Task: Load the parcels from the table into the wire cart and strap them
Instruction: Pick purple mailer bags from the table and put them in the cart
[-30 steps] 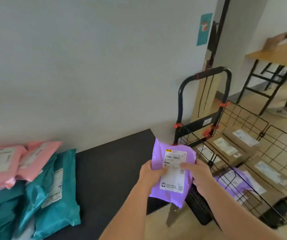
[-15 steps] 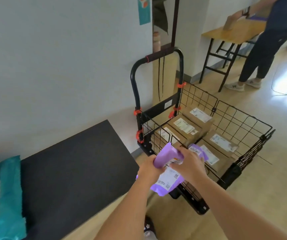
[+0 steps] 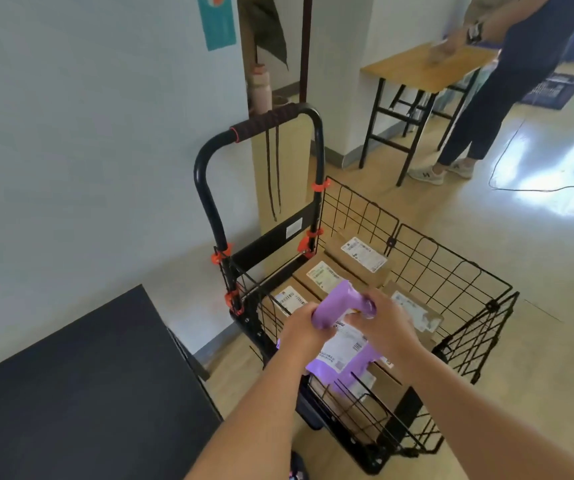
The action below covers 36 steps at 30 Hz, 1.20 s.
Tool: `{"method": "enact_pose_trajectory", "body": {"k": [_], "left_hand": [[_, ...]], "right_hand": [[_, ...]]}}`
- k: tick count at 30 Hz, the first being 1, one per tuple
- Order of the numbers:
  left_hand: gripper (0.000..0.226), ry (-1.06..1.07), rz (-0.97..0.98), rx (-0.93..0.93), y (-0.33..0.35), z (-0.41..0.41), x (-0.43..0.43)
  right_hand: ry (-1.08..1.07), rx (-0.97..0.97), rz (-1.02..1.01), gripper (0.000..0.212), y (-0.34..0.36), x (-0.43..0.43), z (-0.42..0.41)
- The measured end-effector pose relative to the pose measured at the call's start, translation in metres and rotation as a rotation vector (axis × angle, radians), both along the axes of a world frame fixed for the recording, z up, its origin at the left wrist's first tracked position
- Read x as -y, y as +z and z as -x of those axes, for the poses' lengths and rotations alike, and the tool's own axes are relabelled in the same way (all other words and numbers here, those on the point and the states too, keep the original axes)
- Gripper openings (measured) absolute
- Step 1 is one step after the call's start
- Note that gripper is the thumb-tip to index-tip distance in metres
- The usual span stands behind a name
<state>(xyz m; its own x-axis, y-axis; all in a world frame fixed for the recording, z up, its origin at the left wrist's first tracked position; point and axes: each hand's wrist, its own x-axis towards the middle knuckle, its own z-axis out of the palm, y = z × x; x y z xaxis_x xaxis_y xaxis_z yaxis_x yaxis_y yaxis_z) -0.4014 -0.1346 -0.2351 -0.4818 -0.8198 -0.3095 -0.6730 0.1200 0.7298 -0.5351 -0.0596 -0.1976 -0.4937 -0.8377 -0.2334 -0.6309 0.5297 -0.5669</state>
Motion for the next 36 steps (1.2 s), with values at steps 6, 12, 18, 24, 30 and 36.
{"method": "enact_pose_trajectory", "body": {"k": [6, 12, 18, 24, 30, 36], "left_hand": [[0.028, 0.005, -0.155, -0.066, -0.018, 0.036, 0.039], [0.04, 0.084, -0.273, -0.062, -0.04, 0.054, 0.045], [0.069, 0.29, -0.397, 0.106, -0.057, 0.077, 0.049], [0.047, 0.362, -0.589, 0.1, -0.085, 0.127, 0.039], [0.036, 0.575, -0.68, 0.092, -0.119, 0.204, 0.017], [0.025, 0.705, -0.715, 0.078, -0.155, 0.265, 0.001]], "right_hand": [[-0.174, 0.086, -0.054, 0.017, -0.015, 0.036, 0.041], [-0.285, 0.24, -0.028, 0.014, -0.035, 0.043, 0.077], [-0.373, 0.348, -0.019, 0.013, -0.061, 0.053, 0.127], [-0.32, 0.378, -0.149, 0.017, -0.102, 0.065, 0.191], [-0.148, 0.28, -0.248, 0.014, -0.136, 0.078, 0.262], [-0.111, 0.206, -0.226, 0.013, -0.172, 0.088, 0.311]]}}
